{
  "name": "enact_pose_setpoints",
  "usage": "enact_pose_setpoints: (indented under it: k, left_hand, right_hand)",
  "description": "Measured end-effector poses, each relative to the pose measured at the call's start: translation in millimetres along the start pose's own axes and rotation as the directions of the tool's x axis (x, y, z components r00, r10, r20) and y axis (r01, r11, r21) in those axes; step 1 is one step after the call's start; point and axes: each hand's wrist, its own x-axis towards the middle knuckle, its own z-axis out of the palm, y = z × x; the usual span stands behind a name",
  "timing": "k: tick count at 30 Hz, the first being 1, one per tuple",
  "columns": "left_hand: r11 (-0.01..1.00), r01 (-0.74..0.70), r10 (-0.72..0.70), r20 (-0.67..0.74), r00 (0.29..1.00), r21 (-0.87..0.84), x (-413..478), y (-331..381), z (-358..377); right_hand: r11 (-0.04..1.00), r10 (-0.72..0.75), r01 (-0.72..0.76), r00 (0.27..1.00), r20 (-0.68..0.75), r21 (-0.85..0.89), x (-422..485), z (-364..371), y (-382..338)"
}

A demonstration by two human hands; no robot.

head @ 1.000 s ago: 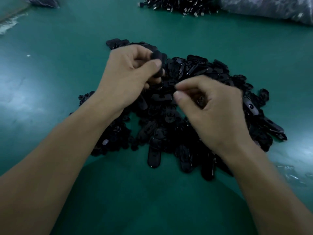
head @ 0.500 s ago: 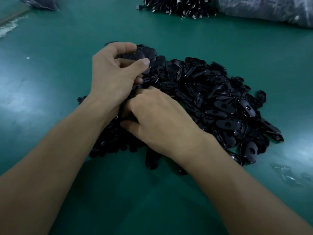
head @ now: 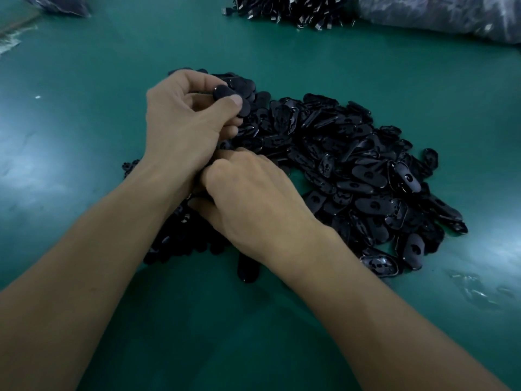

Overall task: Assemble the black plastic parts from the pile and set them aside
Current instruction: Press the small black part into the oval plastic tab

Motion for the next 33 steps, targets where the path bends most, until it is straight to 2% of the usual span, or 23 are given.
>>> enact_pose_setpoints:
  k: [6, 8, 11, 13, 17, 19, 23, 27, 29, 33]
  left_hand:
    - [0.999, -0.007, 0.007, -0.001, 1.000, -0.039, 1, -2, 1]
    - [0.999, -0.007, 0.007, 0.010, 1.000, -0.034, 3, -5, 0]
    - [0.999, -0.033, 0.033, 0.026, 0.999, 0.006, 3, -8, -2]
    - [0.999, -0.042, 0.041, 0.050, 0.998, 0.027, 2, -9, -1]
    - [0.997, -0.039, 0.028, 0.150, 0.988, 0.072, -5, -8, 4]
    - [0.996, -0.033, 0.015, 0.213, 0.977, 0.078, -11, -7, 8]
    - [0.999, 0.052, -0.051, 0.315, 0.948, 0.005, -21, -7, 16]
    - [0.988, 0.139, -0.100, 0.391, 0.915, -0.071, -25, -4, 18]
    - [0.977, 0.172, -0.108, 0.413, 0.904, -0.123, -25, -2, 17]
    - [0.956, 0.214, -0.114, 0.423, 0.899, -0.198, -25, 0, 16]
  right_hand:
    - [0.998, 0.032, -0.033, 0.999, 0.016, 0.050, -1, 3, 4]
    - [0.998, 0.030, -0.029, 0.999, -0.020, 0.053, -1, 3, 9]
    - [0.970, 0.105, -0.083, 0.991, -0.087, 0.229, -5, -3, 20]
    - [0.898, 0.207, -0.141, 0.971, -0.118, 0.416, -10, -10, 34]
    - [0.814, 0.329, -0.132, 0.908, -0.261, 0.566, -23, -19, 68]
    - [0.720, 0.414, -0.114, 0.862, -0.293, 0.684, -30, -19, 81]
    - [0.427, 0.534, -0.022, 0.813, -0.232, 0.904, -40, -18, 93]
    - [0.259, 0.559, 0.002, 0.815, -0.152, 0.966, -42, -17, 94]
    - [0.223, 0.560, -0.002, 0.819, -0.126, 0.975, -42, -17, 95]
    - [0.228, 0.563, -0.018, 0.818, -0.117, 0.973, -42, -16, 98]
